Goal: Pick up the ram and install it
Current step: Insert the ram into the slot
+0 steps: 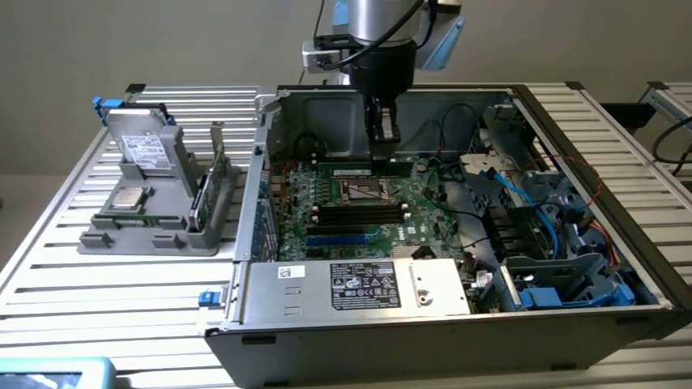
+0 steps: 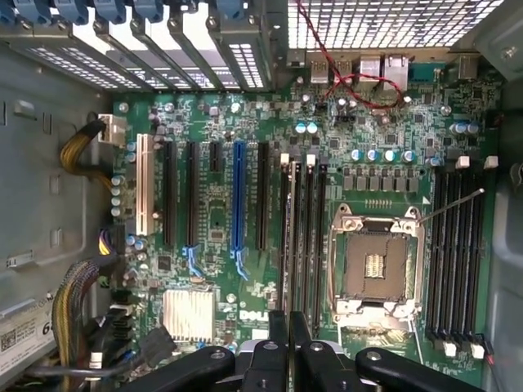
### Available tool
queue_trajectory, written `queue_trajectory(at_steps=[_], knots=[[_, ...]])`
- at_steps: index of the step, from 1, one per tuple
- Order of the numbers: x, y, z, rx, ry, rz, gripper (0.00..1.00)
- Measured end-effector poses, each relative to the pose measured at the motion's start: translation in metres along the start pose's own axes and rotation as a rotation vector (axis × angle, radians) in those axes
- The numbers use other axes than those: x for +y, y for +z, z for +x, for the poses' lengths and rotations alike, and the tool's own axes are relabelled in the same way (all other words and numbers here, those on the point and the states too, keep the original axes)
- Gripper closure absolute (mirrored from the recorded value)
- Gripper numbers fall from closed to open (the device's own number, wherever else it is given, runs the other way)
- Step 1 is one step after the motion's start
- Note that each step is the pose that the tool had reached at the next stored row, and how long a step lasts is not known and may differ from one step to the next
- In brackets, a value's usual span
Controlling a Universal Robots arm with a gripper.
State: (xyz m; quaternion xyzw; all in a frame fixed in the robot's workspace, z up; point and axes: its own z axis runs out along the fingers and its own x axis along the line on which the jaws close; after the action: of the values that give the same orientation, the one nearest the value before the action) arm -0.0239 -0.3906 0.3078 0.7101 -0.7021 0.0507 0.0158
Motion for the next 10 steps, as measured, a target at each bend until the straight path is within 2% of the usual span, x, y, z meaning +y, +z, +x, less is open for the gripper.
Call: queue_trajectory(at_steps=[10], knots=[[0.0008,0.0181,-0.002,0.0017,0.000,-0.0001,0.87]])
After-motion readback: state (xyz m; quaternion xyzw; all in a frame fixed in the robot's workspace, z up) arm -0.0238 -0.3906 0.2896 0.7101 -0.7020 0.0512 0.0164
